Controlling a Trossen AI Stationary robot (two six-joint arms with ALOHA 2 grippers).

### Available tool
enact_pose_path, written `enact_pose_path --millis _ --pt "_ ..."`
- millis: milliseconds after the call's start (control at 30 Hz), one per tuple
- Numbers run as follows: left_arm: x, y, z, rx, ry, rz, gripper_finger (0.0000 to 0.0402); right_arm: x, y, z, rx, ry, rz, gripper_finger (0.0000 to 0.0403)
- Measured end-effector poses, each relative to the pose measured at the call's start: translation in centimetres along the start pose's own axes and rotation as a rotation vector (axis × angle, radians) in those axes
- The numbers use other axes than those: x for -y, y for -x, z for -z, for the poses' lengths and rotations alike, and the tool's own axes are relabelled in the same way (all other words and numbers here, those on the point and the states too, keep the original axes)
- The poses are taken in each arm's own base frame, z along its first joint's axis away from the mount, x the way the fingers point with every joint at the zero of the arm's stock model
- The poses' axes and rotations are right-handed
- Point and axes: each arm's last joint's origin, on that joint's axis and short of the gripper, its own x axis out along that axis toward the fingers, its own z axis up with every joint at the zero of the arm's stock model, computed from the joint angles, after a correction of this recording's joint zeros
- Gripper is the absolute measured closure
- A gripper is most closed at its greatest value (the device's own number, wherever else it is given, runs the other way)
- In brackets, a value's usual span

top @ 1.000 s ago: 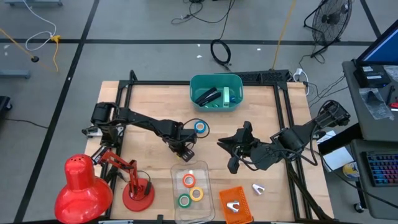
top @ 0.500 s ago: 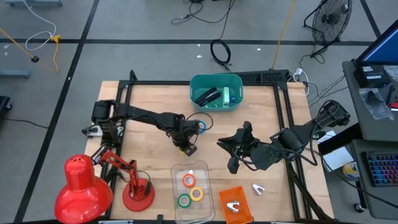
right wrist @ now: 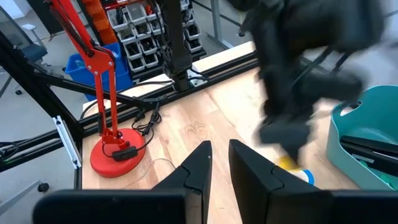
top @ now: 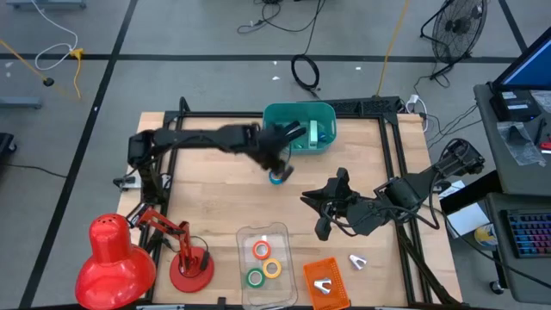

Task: Pick and place Stapler, Stapler remover, tape
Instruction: Put the yellow small stapler into the green bin

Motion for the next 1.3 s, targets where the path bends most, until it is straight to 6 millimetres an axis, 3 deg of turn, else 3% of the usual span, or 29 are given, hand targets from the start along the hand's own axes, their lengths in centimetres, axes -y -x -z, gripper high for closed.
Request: enact_pose_path --millis 233,467,600,700,1067,1300 --pt "-2.0 4.4 -5.7 0.255 0.082 -0.006 0.0325 0.0 0.0 0.0 -0.003 -0.002 -0.004 0.0355" --pt "-8.5 5.7 -9.9 0.303 0.170 -0.059 0.0325 0.0 0.0 0.0 -0.002 -0.002 -0.004 0.0355" --pt "-11.8 5.2 -11.3 0.278 0.185 -0.065 0.0325 0.0 0.0 0.0 -0.002 -0.002 -0.003 0.0355" --pt "-13.2 4.0 -12.1 0.230 0.152 -0.080 0.0325 0.0 0.0 0.0 -0.001 -0.002 -0.003 0.0355" --pt "-14.5 0.8 -14.1 -0.114 -0.219 -0.264 0.0325 0.0 0.0 0.1 -0.005 -0.047 -0.001 0.0355" --pt "-15.4 -0.3 -14.4 -0.152 -0.262 -0.338 0.0325 0.0 0.0 0.1 -0.008 -0.085 0.000 0.0355"
